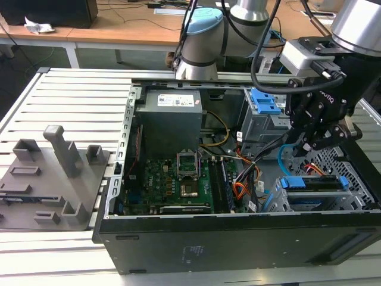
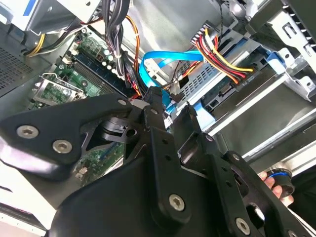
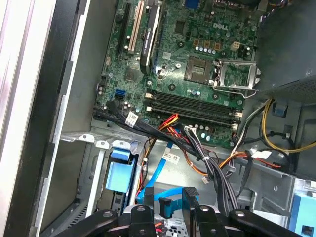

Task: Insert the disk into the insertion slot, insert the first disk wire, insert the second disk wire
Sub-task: 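Insert the second disk wire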

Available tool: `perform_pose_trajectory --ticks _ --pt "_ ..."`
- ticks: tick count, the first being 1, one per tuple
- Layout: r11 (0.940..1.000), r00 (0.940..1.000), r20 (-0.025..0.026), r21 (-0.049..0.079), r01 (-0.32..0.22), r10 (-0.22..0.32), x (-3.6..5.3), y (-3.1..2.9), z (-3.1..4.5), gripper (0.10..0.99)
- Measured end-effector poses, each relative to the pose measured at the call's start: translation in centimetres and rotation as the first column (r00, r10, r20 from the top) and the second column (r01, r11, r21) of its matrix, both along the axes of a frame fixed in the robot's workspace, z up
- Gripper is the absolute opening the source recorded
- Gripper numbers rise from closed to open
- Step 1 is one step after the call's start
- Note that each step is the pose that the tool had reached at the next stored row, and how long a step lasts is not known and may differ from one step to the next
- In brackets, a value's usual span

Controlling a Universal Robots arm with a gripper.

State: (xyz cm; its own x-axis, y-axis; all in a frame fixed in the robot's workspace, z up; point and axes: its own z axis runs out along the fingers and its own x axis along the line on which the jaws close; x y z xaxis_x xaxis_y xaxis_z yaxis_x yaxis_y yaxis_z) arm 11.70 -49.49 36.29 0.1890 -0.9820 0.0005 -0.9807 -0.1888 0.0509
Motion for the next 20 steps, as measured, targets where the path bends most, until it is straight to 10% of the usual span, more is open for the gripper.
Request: perform_pose_trajectory --ticks 11,20 --pt "1.0000 1.0000 0.0001 0.001 0.000 0.000 0.00 -0.03 -0.06 0.165" --pt "1.0000 1.0000 0.0000 0.000 0.000 0.000 0.00 -2.09 -0.07 0.165"
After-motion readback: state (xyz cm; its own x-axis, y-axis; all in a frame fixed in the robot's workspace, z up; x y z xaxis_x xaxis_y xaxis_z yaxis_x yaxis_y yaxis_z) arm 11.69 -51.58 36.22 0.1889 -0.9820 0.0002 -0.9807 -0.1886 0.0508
